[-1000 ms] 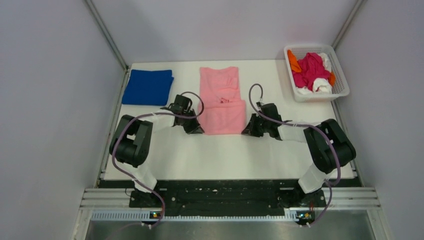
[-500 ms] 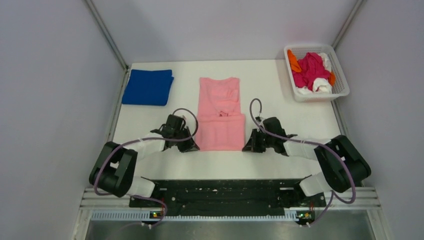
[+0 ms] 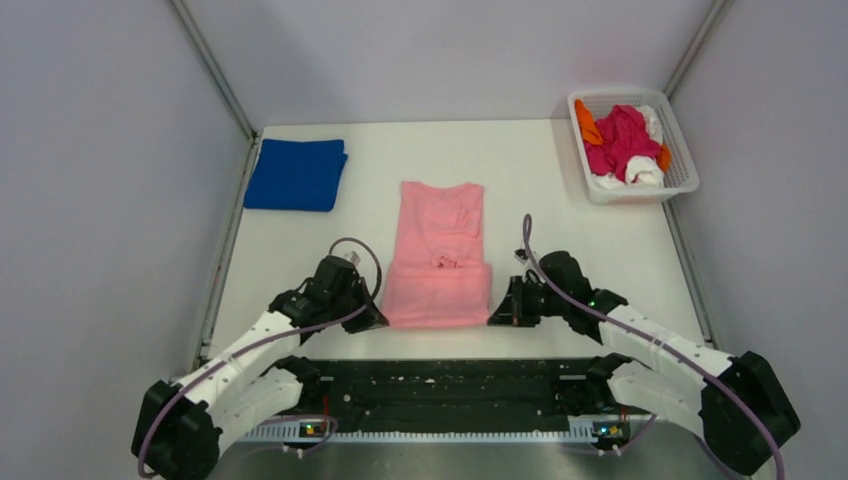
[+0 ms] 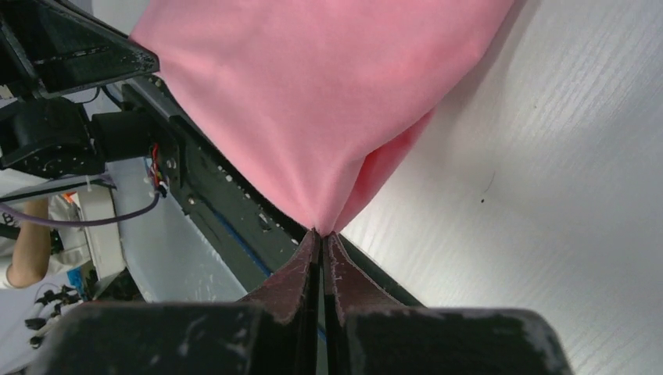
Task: Fold and stack the t-shirts
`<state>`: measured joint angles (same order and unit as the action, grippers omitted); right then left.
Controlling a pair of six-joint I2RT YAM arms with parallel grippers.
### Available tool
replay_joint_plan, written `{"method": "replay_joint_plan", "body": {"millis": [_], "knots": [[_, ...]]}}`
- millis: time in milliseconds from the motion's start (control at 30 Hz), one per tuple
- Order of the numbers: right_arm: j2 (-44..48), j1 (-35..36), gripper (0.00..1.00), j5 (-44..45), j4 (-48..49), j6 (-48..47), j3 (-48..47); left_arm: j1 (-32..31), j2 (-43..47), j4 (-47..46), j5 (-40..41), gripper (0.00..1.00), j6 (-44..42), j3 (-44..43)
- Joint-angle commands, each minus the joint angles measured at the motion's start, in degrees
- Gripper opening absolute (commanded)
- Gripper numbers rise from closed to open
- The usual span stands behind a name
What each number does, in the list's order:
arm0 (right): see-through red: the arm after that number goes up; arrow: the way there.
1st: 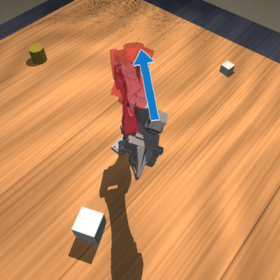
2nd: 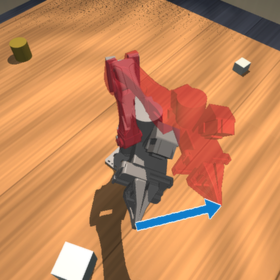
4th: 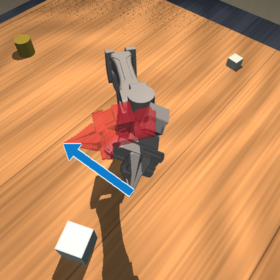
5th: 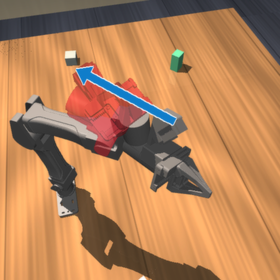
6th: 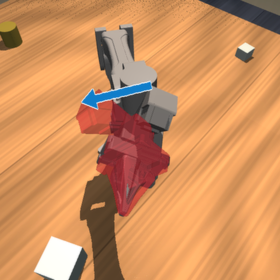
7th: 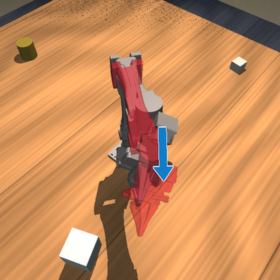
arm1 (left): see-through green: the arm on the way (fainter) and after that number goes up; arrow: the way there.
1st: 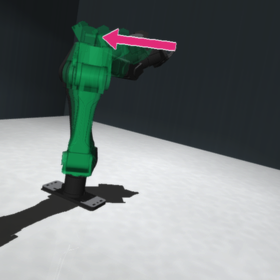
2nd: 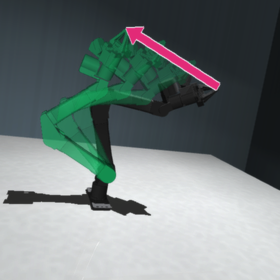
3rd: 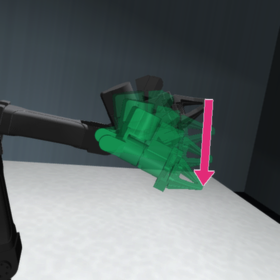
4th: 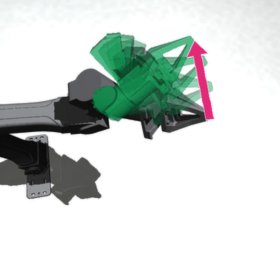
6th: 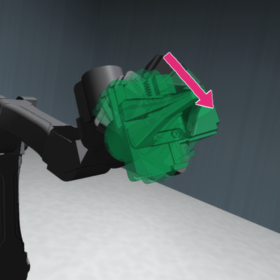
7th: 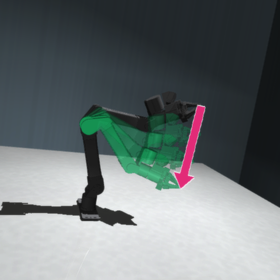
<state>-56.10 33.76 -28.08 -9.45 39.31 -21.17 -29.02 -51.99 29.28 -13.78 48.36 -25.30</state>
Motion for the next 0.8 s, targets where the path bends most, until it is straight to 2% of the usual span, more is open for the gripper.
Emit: {"method": "replay_joint_plan", "body": {"millis": [0,233,400,467,633,767], "knots": [[1.84,0.37,0.0,1.08,-2.15,-1.18,-6.72,-0.18,2.78,3.99,5.18,0.0,-0.3,-6.71],[-5.52,-4.02,0.0,2.13,-0.94,-6.55,-17.53,0.11,-1.28,-0.26,16.08,0.0,-2.05,-14.79],[-9.62,-7.7,0.0,1.17,9.58,-5.49,-20.06,0.64,-6.93,-2.55,22.63,0.0,-5.65,-21.64],[-11.7,-8.7,0.0,-1.06,13.98,-5.05,-21.01,1.28,-9.85,-3.5,22.83,0.0,-6.69,-24.99],[-18.77,-9.96,0.0,-5.0,17.01,-7.96,-25.87,3.32,-15.78,-5.31,23.84,0.0,-9.36,-30.12],[-22.86,-11.41,0.0,-7.26,25.08,-6.2,-26.23,5.28,-19.4,-7.42,22.9,0.0,-10.41,-32.8]]}}
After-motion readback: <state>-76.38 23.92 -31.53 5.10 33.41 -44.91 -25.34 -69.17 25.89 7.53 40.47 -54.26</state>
